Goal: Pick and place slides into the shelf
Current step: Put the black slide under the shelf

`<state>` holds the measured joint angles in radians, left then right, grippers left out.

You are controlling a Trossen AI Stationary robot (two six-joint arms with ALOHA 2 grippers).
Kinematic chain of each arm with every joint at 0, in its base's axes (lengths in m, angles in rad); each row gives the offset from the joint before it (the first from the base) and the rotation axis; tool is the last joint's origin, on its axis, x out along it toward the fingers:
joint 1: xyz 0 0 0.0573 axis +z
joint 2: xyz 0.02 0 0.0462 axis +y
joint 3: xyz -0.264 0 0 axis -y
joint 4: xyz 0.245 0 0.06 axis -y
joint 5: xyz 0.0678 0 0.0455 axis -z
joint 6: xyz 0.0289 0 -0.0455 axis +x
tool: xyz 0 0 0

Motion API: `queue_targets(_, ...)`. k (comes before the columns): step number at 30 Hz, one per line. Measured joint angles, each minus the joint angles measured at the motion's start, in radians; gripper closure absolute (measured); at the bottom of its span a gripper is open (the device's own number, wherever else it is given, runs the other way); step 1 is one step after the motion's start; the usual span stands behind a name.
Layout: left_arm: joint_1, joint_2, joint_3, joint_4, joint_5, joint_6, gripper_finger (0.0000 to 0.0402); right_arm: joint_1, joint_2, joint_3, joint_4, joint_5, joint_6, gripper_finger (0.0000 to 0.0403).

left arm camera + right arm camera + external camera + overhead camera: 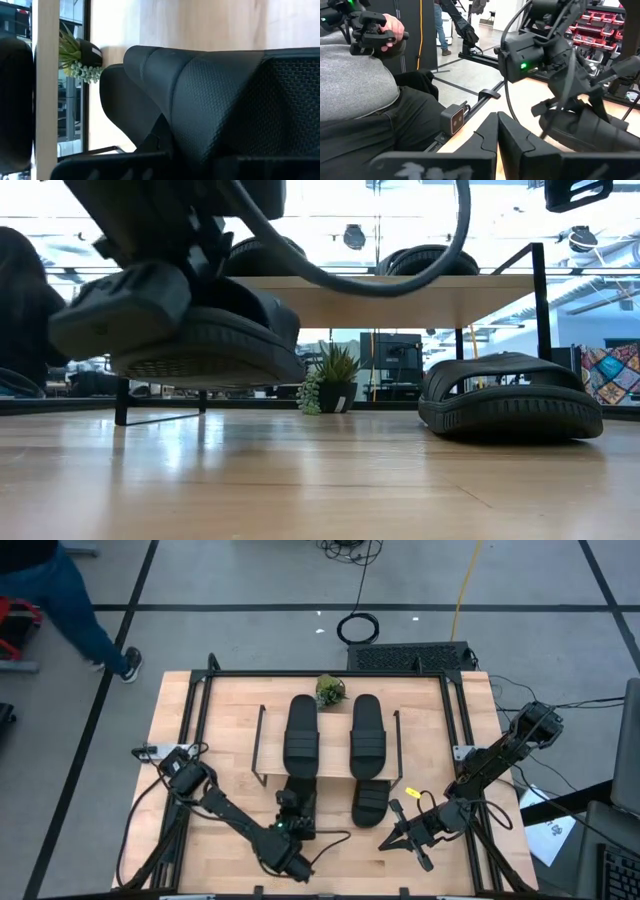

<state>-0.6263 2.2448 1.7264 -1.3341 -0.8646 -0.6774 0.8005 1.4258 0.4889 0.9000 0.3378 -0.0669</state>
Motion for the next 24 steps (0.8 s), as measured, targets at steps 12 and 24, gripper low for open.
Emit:
queue_targets(12, 0.091, 0.000, -0.028, 0.000, 0.006, 0.036, 0.0399, 0.000, 0.000, 0.000, 0.000, -0.002, 0.002, 0.0403)
queue_targets(24, 0.111, 0.000, -0.057, 0.014, 0.026, 0.048, 0.0398, 0.000, 0.000, 0.000, 0.000, -0.002, 0.003, 0.0403)
